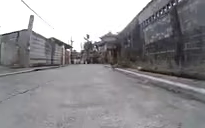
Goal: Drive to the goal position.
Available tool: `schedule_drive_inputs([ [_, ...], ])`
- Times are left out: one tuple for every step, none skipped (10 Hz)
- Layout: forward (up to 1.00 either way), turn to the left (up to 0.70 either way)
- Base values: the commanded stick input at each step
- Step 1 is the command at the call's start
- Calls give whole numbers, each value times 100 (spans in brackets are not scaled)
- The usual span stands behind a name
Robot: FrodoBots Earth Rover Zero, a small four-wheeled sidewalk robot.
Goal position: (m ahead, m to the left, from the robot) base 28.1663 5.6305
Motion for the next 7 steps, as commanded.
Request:
schedule_drive_inputs([
  [100, 0],
  [100, 0],
  [100, 0],
  [100, 0],
  [100, 0],
  [100, 0],
  [100, 0],
])
